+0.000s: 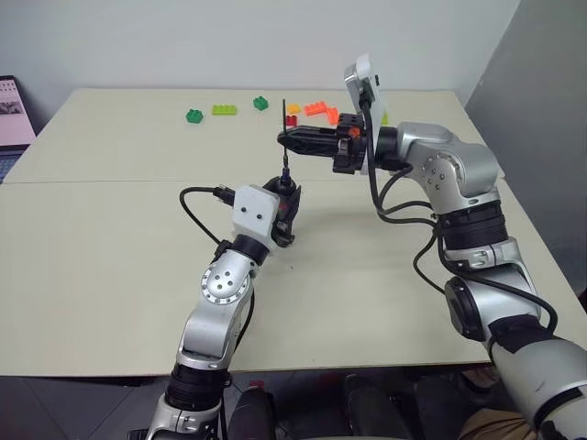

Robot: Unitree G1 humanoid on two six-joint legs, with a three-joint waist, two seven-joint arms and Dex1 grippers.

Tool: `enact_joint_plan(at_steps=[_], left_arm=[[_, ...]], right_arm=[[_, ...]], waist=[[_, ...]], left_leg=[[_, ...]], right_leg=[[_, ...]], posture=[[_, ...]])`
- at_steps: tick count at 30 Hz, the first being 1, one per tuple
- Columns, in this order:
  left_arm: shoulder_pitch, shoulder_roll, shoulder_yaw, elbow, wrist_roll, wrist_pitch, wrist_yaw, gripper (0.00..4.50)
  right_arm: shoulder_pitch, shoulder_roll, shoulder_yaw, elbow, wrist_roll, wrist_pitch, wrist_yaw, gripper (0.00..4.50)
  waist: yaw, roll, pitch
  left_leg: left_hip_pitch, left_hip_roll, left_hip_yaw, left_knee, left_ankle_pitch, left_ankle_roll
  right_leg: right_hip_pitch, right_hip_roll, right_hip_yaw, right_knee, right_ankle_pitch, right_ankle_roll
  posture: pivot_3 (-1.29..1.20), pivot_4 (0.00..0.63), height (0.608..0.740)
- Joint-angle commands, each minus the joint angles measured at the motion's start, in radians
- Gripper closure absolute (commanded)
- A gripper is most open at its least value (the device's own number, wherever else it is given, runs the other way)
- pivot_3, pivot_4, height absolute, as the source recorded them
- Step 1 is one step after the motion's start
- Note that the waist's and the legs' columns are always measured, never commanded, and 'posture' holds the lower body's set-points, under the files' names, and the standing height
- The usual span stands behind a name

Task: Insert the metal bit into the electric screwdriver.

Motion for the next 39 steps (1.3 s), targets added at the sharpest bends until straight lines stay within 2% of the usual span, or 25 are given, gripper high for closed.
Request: enact_joint_plan(at_steps=[1,16,20,27,39], left_arm=[[-0.005,0.008,0.037,0.004,0.016,0.006,0.021,2.85],[-0.003,0.008,0.037,0.005,0.017,0.005,0.023,2.85],[-0.003,0.007,0.036,0.006,0.017,0.004,0.023,2.85],[-0.001,0.009,0.036,0.006,0.016,0.004,0.021,2.85],[-0.007,0.008,0.035,0.01,0.016,0.004,0.02,2.85]], right_arm=[[0.004,-0.006,0.028,-0.023,-0.008,-0.038,0.053,4.5],[0.019,-0.007,0.06,-0.041,-0.025,-0.062,0.083,4.5],[0.016,-0.012,0.067,-0.049,-0.023,-0.055,0.089,3.75],[0.009,-0.016,0.057,-0.051,-0.021,-0.06,0.08,2.16],[-0.006,0.001,0.052,0.039,-0.077,-0.141,0.022,2.1]], waist=[[0.0,0.0,0.0],[0.0,0.0,0.0],[0.0,0.0,0.0],[0.0,0.0,0.0],[-0.001,0.0,0.0]], left_leg=[[0.0,0.0,0.0,0.0,0.0,0.0],[0.001,0.0,0.0,0.0,0.0,0.0],[0.001,0.0,0.0,0.0,0.0,0.0],[0.001,0.0,0.0,0.0,0.0,0.0],[0.0,0.0,0.0,0.0,0.0,0.0]], right_leg=[[0.0,0.0,0.0,0.0,0.0,0.0],[0.0,0.0,0.0,0.001,0.0,0.0],[0.0,0.0,0.0,0.001,0.001,0.0],[0.0,0.0,0.0,0.001,0.001,-0.001],[0.0,0.0,0.0,0.0,0.001,-0.001]], posture=[[0.0,0.15,0.74],[0.0,0.15,0.74],[0.0,0.15,0.74],[0.0,0.15,0.74],[0.0,0.15,0.74]])
